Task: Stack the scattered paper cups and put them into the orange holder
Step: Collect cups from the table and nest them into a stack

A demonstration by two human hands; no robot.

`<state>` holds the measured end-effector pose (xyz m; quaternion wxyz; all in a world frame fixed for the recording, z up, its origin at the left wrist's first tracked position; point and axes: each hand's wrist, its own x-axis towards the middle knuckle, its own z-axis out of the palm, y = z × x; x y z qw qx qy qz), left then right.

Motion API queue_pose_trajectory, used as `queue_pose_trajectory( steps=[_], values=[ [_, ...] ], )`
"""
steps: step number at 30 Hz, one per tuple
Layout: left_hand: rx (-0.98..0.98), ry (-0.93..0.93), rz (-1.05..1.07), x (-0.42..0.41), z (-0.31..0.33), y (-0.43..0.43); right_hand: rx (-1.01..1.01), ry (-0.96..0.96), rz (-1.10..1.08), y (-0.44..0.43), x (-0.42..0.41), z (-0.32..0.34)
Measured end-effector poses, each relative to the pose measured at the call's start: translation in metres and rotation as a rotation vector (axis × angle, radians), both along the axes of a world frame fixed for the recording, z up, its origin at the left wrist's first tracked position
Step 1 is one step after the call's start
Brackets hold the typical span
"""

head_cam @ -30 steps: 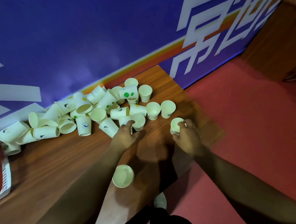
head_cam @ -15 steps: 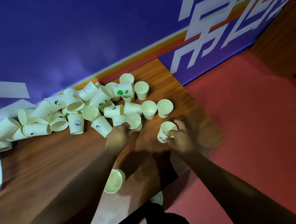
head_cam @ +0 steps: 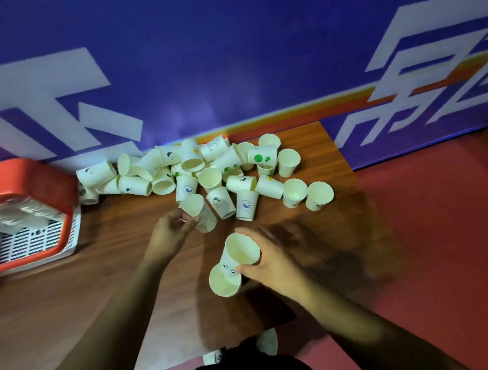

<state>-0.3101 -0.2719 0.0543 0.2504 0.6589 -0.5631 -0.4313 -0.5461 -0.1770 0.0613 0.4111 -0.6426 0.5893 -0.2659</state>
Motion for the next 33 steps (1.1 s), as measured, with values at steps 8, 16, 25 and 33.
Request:
queue_pose_trajectory(
  steps=[8, 16, 25, 33],
  values=[
    [-0.045, 0.108, 0.054, 0.056, -0.005, 0.025, -0.077, 0.182, -0.107, 0.006, 0.051, 0.002],
    [-0.005, 0.392, 0.007, 0.079, -0.006, 0.032, -0.006, 0.414, -0.108, 0.027, 0.079, -0.022],
    [0.107, 0.467, -0.285, 0.073, -0.013, 0.049, 0.156, 0.247, -0.346, 0.040, 0.090, -0.035],
    [0.022, 0.343, -0.536, 0.034, -0.036, 0.070, 0.140, -0.037, -0.360, 0.044, 0.083, -0.019]
  ],
)
